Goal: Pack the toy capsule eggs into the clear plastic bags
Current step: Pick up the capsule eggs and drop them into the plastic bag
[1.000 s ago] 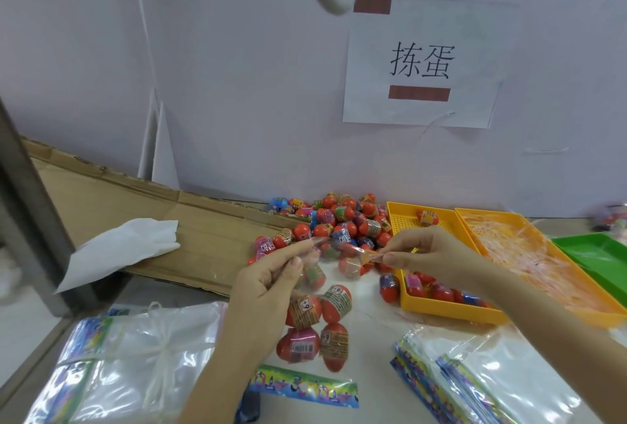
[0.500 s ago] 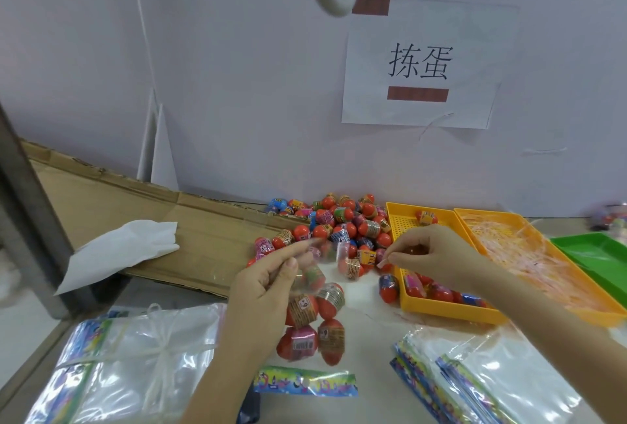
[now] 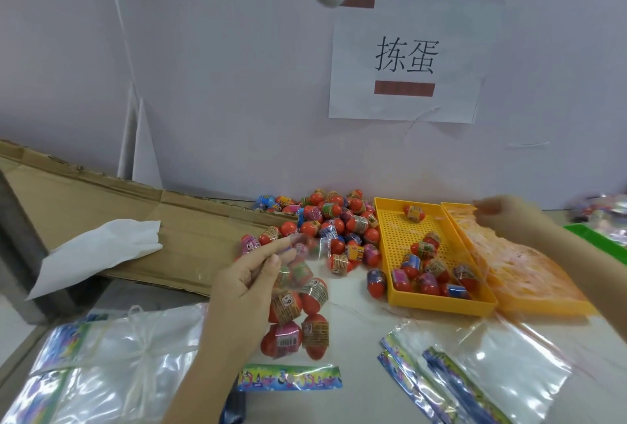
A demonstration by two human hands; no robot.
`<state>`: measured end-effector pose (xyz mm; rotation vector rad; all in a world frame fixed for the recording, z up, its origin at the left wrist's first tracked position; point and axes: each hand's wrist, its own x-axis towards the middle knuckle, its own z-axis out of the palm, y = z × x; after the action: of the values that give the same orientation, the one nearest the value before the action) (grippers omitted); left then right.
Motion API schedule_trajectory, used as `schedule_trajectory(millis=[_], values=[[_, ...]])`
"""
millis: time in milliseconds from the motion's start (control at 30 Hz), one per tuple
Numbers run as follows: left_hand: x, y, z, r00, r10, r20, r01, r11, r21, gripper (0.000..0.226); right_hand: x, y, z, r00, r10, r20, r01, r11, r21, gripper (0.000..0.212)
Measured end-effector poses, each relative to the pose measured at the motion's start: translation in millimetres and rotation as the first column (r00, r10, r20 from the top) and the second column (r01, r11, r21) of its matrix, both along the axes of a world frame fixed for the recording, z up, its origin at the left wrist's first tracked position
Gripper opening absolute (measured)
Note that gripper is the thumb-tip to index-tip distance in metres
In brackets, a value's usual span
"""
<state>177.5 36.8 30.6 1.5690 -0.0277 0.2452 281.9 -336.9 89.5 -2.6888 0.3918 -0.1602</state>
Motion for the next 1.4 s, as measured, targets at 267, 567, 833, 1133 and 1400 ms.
schedule_trajectory(millis=[267,567,833,1133,1400], values=[[1.3,1.2,-2.6,1.000,0.007,0.002,-0.007,1.000,0.016,0.031,-11.4,-8.7,40.6,0.657,-0.272,-0.703,-0.315,0.748,-0.584,0.039],[2.1,0.5,-5.1,1.000,0.013,0.025,-0.013,1.000,0.018,0.029,-27.0,10.6,58.7,0.977,0.211,-0.032,-0.143,0.756,0.638,0.029],[-0.3,-6.2,-3.9,0.999,0.029,0.037,-0.023,0.987,-0.160,0.027,-78.0,124.7,23.6,0.897,0.434,0.081,-0.389,0.690,0.610,0.049],[-4.1,-9.5,3.0,0.999,-0.021,-0.029,0.008,0.924,-0.382,0.038,-85.0,197.4,-24.4,0.880,0.455,0.137,-0.324,0.362,0.874,0.037],[1.0,-6.1,4.5,0.994,0.035,-0.101,-0.074,0.903,-0.424,0.019,-71.5,208.8,-29.6,0.913,0.374,0.162,-0.277,0.279,0.920,0.018]])
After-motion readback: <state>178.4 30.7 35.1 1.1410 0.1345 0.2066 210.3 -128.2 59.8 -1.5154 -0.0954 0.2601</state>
